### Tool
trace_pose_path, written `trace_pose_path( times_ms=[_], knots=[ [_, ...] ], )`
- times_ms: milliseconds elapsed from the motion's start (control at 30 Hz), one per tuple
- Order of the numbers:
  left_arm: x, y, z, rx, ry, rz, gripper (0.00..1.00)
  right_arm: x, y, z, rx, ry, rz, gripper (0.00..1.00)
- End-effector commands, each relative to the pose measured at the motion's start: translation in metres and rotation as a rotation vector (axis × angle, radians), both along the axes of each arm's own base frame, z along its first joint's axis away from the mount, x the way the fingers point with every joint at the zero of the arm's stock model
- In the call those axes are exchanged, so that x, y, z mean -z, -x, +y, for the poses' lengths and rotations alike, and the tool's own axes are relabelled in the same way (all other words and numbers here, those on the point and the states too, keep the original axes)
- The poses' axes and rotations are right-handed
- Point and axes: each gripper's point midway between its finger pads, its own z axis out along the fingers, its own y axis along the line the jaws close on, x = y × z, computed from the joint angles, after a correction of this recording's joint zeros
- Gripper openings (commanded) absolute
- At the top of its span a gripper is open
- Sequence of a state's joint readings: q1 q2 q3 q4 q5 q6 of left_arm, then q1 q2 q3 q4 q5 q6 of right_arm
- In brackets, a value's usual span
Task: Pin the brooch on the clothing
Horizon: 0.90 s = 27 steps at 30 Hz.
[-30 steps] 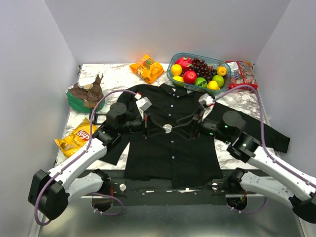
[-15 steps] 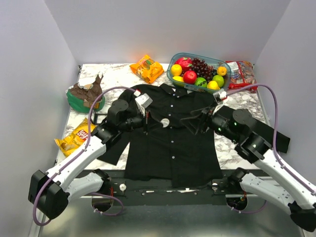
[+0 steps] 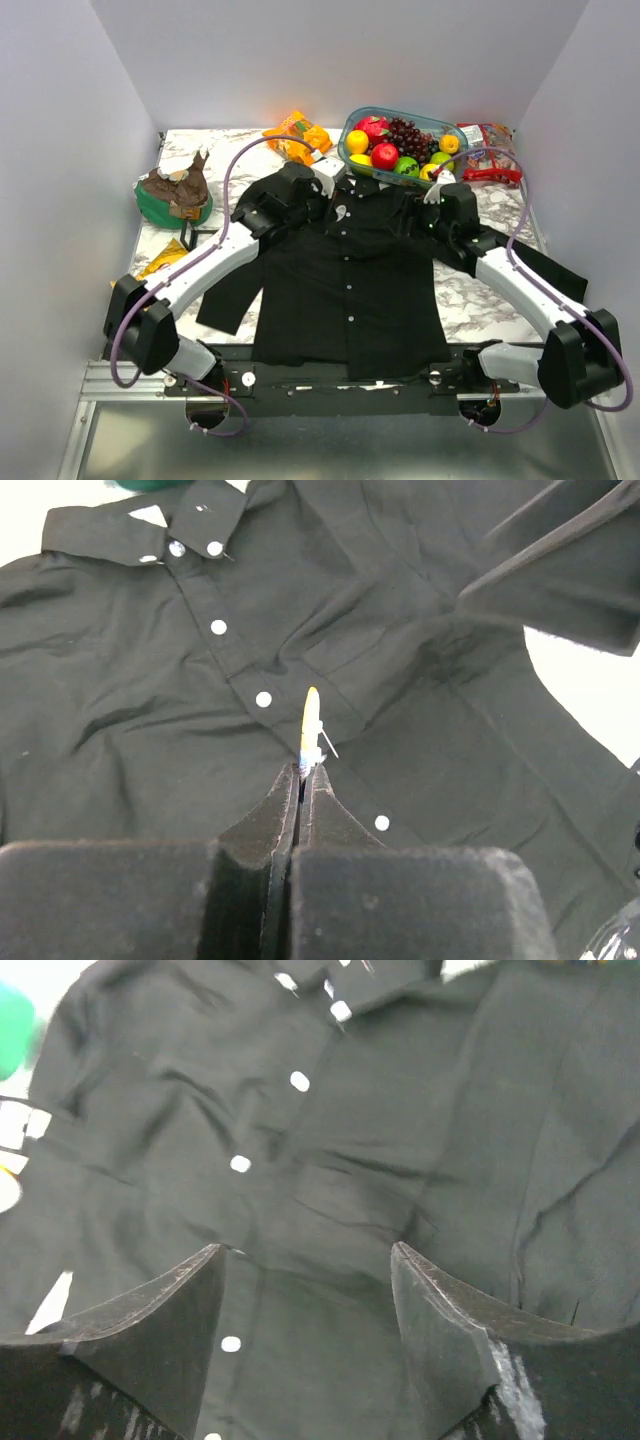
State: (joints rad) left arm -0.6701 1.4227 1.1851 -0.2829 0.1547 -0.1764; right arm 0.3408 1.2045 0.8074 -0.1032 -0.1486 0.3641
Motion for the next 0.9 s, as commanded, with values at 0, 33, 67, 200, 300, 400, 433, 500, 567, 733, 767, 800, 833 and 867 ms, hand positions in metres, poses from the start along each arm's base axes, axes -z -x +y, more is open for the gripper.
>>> trace_pose_path(
  times_ms=[0, 33, 67, 200, 300, 400, 433, 500, 567, 733, 767, 800, 833, 867],
  knots=[
    [0.018, -0.019, -0.028, 0.021, 0.008, 0.077, 0.00, 0.033, 0.006, -0.002, -0.016, 0.023, 0.016, 0.71],
    [0.005, -0.026, -0.038, 0.036, 0.032, 0.066, 0.00, 0.029, 0.009, 0.003, -0.040, -0.012, -0.006, 0.69],
    [0.022, -0.031, -0.046, 0.047, 0.014, 0.107, 0.00, 0.048, 0.023, 0.004, -0.048, -0.029, 0.041, 0.68],
    [0.026, -0.047, -0.078, 0.088, 0.070, 0.164, 0.00, 0.083, 0.048, 0.002, -0.043, -0.035, 0.125, 0.65],
    [0.023, -0.045, -0.098, 0.125, 0.125, 0.199, 0.00, 0.103, 0.059, -0.007, 0.003, 0.005, 0.174, 0.62],
    [0.022, -0.036, -0.100, 0.146, 0.110, 0.182, 0.00, 0.112, 0.069, -0.007, 0.036, 0.066, 0.192, 0.60],
    [0.032, -0.031, -0.097, 0.144, 0.089, 0.189, 0.00, 0.113, 0.075, -0.007, 0.036, 0.089, 0.221, 0.61],
    [0.027, -0.025, -0.092, 0.150, 0.094, 0.169, 0.00, 0.112, 0.080, -0.004, 0.077, 0.142, 0.224, 0.61],
    [0.036, -0.019, -0.085, 0.150, 0.081, 0.174, 0.00, 0.113, 0.088, -0.004, 0.124, 0.192, 0.248, 0.61],
    [0.029, -0.013, -0.079, 0.167, 0.066, 0.142, 0.00, 0.134, 0.103, -0.007, 0.182, 0.238, 0.332, 0.61],
    [0.028, -0.012, -0.078, 0.168, 0.060, 0.143, 0.00, 0.137, 0.107, -0.010, 0.194, 0.255, 0.346, 0.61],
    [0.027, -0.012, -0.077, 0.168, 0.058, 0.141, 0.00, 0.136, 0.106, -0.009, 0.208, 0.251, 0.353, 0.61],
    [0.025, -0.013, -0.077, 0.168, 0.058, 0.136, 0.00, 0.137, 0.110, -0.011, 0.212, 0.271, 0.371, 0.60],
    [0.023, -0.011, -0.076, 0.170, 0.059, 0.135, 0.00, 0.137, 0.110, -0.011, 0.218, 0.291, 0.373, 0.60]
  ],
)
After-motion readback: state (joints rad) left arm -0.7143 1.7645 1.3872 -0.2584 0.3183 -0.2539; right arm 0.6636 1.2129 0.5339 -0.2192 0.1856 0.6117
